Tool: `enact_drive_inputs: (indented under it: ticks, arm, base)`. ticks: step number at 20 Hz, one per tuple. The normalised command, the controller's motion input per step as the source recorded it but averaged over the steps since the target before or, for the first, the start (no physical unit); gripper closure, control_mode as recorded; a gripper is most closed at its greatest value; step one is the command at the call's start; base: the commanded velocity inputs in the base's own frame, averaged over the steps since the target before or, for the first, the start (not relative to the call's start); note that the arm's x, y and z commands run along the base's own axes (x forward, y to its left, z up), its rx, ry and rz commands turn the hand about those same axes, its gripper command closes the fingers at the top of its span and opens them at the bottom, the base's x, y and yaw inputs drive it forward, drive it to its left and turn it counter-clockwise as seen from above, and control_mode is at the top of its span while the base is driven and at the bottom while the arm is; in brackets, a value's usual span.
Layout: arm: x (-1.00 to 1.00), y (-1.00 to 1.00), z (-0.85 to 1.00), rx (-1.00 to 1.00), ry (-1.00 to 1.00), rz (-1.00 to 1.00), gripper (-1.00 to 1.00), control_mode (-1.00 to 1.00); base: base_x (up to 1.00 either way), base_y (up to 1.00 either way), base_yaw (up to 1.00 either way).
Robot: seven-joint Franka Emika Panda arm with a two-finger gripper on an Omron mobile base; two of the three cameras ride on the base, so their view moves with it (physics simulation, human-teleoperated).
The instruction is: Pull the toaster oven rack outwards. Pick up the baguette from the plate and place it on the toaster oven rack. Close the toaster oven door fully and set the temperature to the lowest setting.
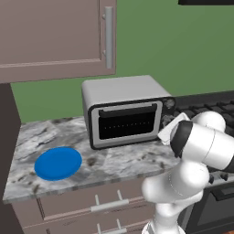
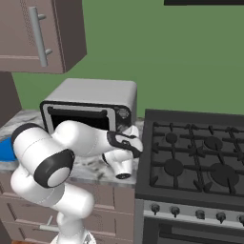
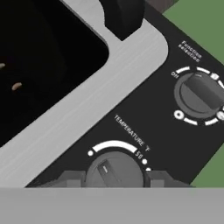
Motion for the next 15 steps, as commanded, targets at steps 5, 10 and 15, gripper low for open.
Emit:
enact_drive_inputs:
  ticks: [5, 10, 15]
  arm:
    - [0.0, 0.0, 0.03, -0.65, 0.01, 0.04, 1.0, -1.0]
    - [0.0, 0.0, 0.0, -0.58, 0.0, 0.0, 1.0, -1.0]
    - [0.0, 0.0, 0.0, -0.45, 0.0, 0.0, 1.0, -1.0]
  base:
    - [0.0, 0.0, 0.0]
    - [0.0, 0.0, 0.0]
    - [0.0, 0.0, 0.0]
